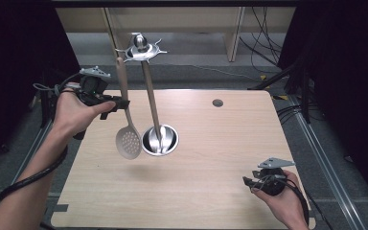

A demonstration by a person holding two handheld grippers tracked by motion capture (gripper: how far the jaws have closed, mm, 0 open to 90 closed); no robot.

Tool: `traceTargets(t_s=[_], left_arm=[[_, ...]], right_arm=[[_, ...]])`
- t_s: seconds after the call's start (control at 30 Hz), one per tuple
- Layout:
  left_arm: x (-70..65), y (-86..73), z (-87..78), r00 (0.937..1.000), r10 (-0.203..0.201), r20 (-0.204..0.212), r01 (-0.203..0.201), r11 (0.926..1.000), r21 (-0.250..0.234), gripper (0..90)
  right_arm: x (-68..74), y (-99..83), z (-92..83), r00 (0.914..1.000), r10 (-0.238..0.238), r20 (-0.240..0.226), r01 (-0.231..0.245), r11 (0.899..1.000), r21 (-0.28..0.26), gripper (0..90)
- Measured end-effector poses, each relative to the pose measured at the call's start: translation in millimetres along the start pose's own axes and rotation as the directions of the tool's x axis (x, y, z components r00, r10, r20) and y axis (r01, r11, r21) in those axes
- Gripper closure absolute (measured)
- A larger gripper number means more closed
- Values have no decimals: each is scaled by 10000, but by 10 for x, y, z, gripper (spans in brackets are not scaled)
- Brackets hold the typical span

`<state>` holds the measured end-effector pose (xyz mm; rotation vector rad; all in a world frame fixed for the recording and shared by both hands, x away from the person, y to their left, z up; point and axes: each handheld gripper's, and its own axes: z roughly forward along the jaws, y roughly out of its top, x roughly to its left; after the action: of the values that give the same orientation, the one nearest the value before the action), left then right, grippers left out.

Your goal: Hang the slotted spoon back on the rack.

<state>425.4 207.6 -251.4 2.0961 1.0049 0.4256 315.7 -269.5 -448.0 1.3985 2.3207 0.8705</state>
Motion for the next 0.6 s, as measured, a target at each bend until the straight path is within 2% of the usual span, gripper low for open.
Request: traceTargets(t_s=[0.6], left_arm=[[1, 31, 61, 10000, -67, 58, 67, 10000, 6, 755]], right_arm=[[1, -1, -3, 10000, -58, 44, 58, 10000, -16, 540]])
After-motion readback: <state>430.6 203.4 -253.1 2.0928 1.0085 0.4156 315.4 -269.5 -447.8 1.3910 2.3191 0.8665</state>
